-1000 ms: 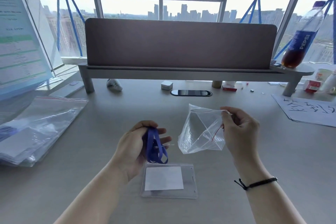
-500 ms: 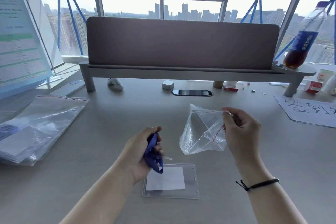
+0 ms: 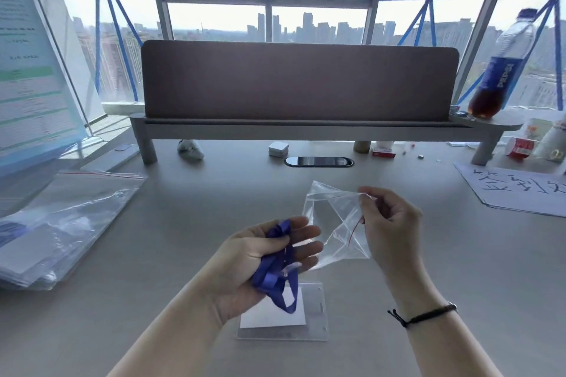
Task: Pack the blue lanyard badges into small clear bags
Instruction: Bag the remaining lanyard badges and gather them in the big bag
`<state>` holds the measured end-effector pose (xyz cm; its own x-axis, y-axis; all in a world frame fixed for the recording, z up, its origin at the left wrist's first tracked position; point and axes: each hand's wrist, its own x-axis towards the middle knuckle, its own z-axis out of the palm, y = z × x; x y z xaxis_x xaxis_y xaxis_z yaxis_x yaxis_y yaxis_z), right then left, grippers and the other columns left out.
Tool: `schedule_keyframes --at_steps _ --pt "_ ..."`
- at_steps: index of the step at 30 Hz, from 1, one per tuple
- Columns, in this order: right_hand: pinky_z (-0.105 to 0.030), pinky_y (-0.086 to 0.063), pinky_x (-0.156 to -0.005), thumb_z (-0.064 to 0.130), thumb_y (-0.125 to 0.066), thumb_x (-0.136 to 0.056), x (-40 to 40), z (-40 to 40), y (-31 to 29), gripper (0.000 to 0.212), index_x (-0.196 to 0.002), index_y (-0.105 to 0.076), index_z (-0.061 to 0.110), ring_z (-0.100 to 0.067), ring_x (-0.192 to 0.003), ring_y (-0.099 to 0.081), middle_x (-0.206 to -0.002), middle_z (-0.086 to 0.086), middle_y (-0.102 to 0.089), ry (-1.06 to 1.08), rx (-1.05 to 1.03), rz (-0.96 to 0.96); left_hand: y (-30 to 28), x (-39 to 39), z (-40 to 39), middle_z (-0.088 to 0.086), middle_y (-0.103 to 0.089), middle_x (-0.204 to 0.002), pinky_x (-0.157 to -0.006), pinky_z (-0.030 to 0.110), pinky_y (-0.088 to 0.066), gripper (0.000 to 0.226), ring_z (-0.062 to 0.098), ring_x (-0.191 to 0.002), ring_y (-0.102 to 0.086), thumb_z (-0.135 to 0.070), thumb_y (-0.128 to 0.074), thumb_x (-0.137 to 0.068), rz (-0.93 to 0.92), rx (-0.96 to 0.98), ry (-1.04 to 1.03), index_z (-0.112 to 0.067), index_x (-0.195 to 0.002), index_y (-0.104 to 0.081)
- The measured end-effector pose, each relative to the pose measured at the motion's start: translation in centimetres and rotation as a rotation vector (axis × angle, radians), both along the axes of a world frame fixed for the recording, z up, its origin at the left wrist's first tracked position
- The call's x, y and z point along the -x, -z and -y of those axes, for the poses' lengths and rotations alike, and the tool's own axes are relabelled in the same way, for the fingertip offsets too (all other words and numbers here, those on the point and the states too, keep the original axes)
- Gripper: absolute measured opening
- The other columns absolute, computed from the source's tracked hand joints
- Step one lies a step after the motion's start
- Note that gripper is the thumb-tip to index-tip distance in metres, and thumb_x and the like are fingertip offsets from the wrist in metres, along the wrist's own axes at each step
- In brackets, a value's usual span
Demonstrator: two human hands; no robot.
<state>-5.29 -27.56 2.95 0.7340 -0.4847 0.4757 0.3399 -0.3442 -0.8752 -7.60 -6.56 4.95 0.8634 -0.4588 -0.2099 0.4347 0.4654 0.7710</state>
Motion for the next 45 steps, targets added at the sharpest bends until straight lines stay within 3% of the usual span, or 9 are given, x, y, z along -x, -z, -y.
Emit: schedule_keyframes --at_steps 8,13,19,22,28,34,37,40,45 --pt "-0.023 -0.048 -0.052 0.013 -0.068 -0.090 0.9 -0.2 -0.7 0.020 -0.088 -0.074 0.032 -0.011 -0.054 -0.058 -0.062 0.006 -0.067 -0.004 0.110 0.007 -1.9 -1.2 3.6 0.016 -0.070 -0.125 -0.107 0.052 -0.045 0.035 0.037 -0.119 -0.064 -0.012 -0.040 -0.106 -0.010 -0.027 0.031 -0.009 -0.126 -0.067" --pt "-0.036 -0.056 -0.058 0.010 -0.068 -0.089 0.9 -0.3 -0.9 0.018 -0.090 -0.077 0.025 -0.018 -0.060 -0.065 -0.068 0.005 -0.071 -0.019 0.091 0.018 -2.6 -2.9 6.1 0.015 -0.073 -0.101 -0.071 0.039 -0.059 0.029 0.030 -0.092 -0.072 -0.015 -0.044 -0.106 -0.042 -0.091 -0.129 0.001 -0.125 -0.057" --pt "-0.025 -0.036 -0.046 0.004 -0.064 -0.089 1.1 -0.1 -1.0 0.033 -0.095 -0.074 0.035 -0.009 -0.044 -0.042 -0.055 -0.003 -0.059 -0.117 0.123 0.013 -2.6 -4.3 6.4 0.018 -0.063 -0.117 -0.084 0.064 -0.047 0.027 0.043 -0.112 -0.058 -0.026 -0.037 -0.109 -0.224 -0.016 -0.276 -0.025 -0.118 -0.063" --pt "-0.017 -0.036 -0.052 0.003 -0.064 -0.089 1.3 -0.1 -1.1 0.033 -0.102 -0.075 0.030 -0.006 -0.046 -0.036 -0.050 0.004 -0.043 -0.184 0.189 -0.013 -2.5 -4.4 6.5 0.017 -0.065 -0.112 -0.094 0.075 -0.039 0.026 0.045 -0.108 -0.058 -0.032 -0.039 -0.108 -0.247 -0.009 -0.256 -0.022 -0.112 -0.062" --pt "-0.016 -0.036 -0.052 0.002 -0.063 -0.089 1.6 0.6 -1.4 0.032 -0.105 -0.076 0.027 -0.006 -0.047 -0.034 -0.050 0.008 -0.039 -0.212 0.216 -0.034 -2.0 -5.1 6.9 0.022 -0.057 -0.134 -0.100 0.071 -0.040 0.044 0.049 -0.125 -0.053 -0.039 -0.039 -0.107 -0.272 -0.033 -0.150 -0.007 -0.136 -0.045" --pt "-0.028 -0.033 -0.047 -0.005 -0.059 -0.089 1.3 1.4 -1.8 0.037 -0.094 -0.078 0.026 -0.019 -0.048 -0.035 -0.051 -0.006 -0.049 -0.232 -0.034 -0.031 -3.0 -4.6 8.6 0.019 -0.057 -0.102 -0.079 0.069 -0.050 0.042 0.034 -0.082 -0.063 -0.044 -0.043 -0.104 -0.203 -0.136 -0.091 -0.006 -0.121 -0.047" --pt "-0.035 -0.035 -0.050 -0.007 -0.059 -0.089 1.1 1.6 -1.8 0.036 -0.092 -0.079 0.022 -0.021 -0.049 -0.036 -0.051 -0.009 -0.049 -0.193 -0.130 -0.010 -3.5 -4.3 8.6 0.018 -0.068 -0.104 -0.084 0.067 -0.053 0.036 0.042 -0.097 -0.069 -0.038 -0.042 -0.106 -0.162 -0.218 0.046 -0.007 -0.114 -0.058" --pt "-0.037 -0.040 -0.052 -0.006 -0.059 -0.089 0.9 2.0 -1.9 0.038 -0.086 -0.078 0.027 -0.020 -0.049 -0.041 -0.050 -0.004 -0.055 -0.128 -0.162 0.008 -4.0 -4.3 7.9 0.007 -0.078 -0.082 -0.094 0.065 -0.049 0.024 0.040 -0.104 -0.068 -0.023 -0.041 -0.106 -0.095 -0.271 0.119 -0.011 -0.104 -0.062" --pt "-0.032 -0.040 -0.049 -0.004 -0.059 -0.089 0.9 1.6 -1.6 0.038 -0.087 -0.076 0.029 -0.020 -0.047 -0.043 -0.050 0.002 -0.060 -0.091 -0.116 0.010 -4.0 -5.1 6.5 0.004 -0.065 -0.133 -0.092 0.063 -0.053 0.028 0.029 -0.121 -0.064 -0.024 -0.045 -0.104 0.023 -0.297 0.194 -0.010 -0.125 -0.059"
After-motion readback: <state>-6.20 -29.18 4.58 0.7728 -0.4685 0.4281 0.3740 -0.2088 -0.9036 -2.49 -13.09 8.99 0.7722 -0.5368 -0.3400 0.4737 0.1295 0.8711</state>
